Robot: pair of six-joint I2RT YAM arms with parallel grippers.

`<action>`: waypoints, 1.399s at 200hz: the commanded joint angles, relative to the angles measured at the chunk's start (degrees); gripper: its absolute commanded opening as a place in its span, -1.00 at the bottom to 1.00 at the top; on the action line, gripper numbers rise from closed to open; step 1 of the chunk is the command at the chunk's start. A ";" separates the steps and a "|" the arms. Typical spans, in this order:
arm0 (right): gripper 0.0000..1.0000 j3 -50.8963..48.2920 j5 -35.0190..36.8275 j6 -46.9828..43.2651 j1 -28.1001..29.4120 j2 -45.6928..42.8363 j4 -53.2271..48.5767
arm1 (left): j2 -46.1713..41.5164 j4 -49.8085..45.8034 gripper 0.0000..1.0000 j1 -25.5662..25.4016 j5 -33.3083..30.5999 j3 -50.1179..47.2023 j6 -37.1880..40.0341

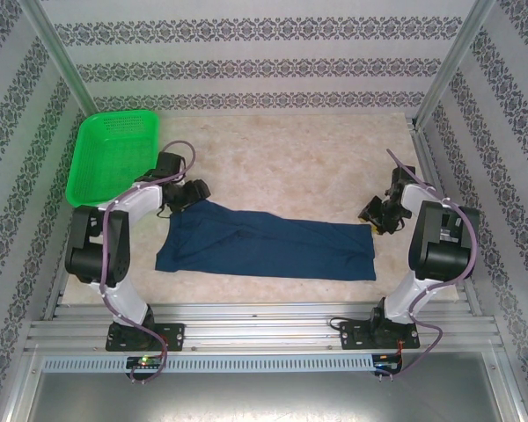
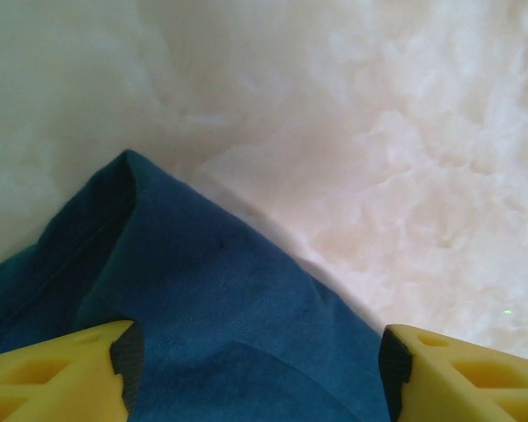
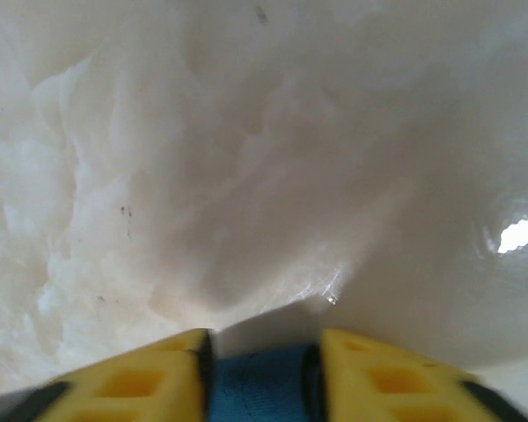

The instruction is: Fold and stack the t-shirts

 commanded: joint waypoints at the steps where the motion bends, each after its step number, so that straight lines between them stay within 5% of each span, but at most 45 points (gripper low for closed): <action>1: -0.56 1.57 -0.75 0.03 0.54 1.40 -0.19 | 2.79 -1.15 0.38 -1.02 -1.24 2.43 0.12; 35: -0.89 2.91 2.30 1.71 -1.19 1.37 0.43 | 6.44 -5.20 0.26 -0.95 -5.58 4.29 -1.22; 113: -0.97 5.24 2.80 2.48 -6.66 2.54 1.70 | 13.02 -9.76 0.12 -0.79 -10.78 8.36 0.42; 133: -0.96 4.89 1.17 3.08 -7.08 3.19 3.22 | 12.27 -5.58 0.27 -0.79 -7.40 7.88 1.58; 178: -0.47 5.19 -3.32 3.05 -7.07 3.02 4.87 | 8.65 -2.96 0.53 -2.93 0.91 12.79 3.31; 209: -0.07 5.68 -3.75 -0.35 -7.03 -0.82 2.22 | 2.07 -10.21 0.60 -3.82 -0.49 15.09 4.60; 250: 0.53 1.84 -9.80 -6.11 -5.21 -11.58 3.54 | -4.84 -18.63 0.61 -4.59 -2.69 10.74 9.01; 280: 0.76 -0.95 -12.83 -8.35 -1.03 -20.54 3.96 | -5.30 -15.73 0.57 -4.91 4.10 5.49 12.80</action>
